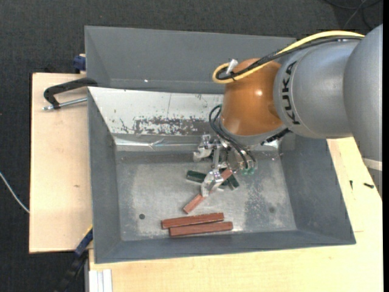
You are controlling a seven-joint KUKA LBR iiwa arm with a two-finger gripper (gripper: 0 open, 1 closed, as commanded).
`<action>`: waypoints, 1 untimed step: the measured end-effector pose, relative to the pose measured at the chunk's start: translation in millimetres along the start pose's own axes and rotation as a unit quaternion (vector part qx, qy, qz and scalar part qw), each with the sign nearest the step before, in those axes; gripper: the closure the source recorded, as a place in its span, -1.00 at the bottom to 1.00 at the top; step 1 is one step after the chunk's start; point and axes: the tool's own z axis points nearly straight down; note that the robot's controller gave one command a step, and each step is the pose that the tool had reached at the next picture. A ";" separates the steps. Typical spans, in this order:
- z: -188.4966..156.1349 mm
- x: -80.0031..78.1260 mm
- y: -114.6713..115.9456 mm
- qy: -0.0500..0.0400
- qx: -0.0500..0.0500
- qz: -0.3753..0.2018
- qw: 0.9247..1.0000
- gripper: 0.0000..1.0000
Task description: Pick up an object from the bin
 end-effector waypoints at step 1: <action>-126.0 -7.1 0.0 -0.010 0.003 0.023 1.000 1.00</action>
Offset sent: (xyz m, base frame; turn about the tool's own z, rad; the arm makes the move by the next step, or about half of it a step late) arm 0.0000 0.0000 0.0000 0.0000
